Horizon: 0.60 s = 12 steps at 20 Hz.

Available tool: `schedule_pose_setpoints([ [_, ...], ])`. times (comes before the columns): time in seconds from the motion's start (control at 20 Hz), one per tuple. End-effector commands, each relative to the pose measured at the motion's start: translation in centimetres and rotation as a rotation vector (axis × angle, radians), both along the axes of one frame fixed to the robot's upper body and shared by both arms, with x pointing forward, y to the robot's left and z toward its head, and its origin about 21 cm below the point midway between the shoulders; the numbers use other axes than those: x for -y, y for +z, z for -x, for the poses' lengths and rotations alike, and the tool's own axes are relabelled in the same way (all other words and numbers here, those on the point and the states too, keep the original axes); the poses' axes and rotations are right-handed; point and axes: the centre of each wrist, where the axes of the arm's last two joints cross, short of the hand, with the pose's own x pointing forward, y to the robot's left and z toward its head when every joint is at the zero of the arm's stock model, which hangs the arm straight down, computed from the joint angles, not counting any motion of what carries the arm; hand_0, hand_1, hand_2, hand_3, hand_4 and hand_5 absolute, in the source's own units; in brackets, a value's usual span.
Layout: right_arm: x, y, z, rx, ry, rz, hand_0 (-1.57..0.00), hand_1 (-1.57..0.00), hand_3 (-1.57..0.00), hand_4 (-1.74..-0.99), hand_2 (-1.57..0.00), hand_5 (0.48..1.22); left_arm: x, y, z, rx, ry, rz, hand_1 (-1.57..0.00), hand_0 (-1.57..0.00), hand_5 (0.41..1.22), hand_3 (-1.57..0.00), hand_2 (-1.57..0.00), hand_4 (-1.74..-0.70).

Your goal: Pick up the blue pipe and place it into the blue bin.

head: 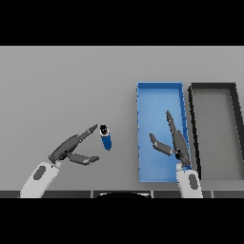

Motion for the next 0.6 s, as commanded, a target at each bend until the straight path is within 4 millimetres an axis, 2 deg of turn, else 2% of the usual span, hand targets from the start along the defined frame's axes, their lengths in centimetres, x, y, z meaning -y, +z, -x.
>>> schedule_pose_setpoints([
  [0.0, 0.2, -0.1, 0.3, 0.005, 0.001, -0.002, 0.00, 0.00, 0.00, -1.231, 0.00, 0.623, 0.7, -0.6, 0.0, -0.012, -0.008, 0.008, 0.00, 0.00, 0.467, 0.00, 0.00, -1.20],
  [0.15, 0.1, 0.0, 0.7, 0.004, -0.002, -0.002, 0.00, 0.00, 0.00, -1.223, 0.00, 0.618, 2.4, -1.8, -1.2, -0.058, -0.003, 0.019, 0.00, 0.00, 0.467, 0.00, 0.00, -1.19],
  [0.45, 0.4, 0.0, 0.5, 0.002, -0.020, 0.001, 0.00, 0.00, 0.00, -1.201, 0.00, 0.605, 5.3, -2.9, -2.5, -0.047, -0.050, -0.006, 0.00, 0.00, 0.462, 0.00, 0.00, -1.13],
  [0.55, 0.7, 0.2, 0.3, 0.000, -0.013, -0.003, 0.00, 0.00, 0.00, -1.204, 0.00, 0.607, 6.2, -3.1, -2.7, -0.054, -0.065, 0.063, 0.00, 0.00, 0.495, 0.00, 0.00, -1.17],
])
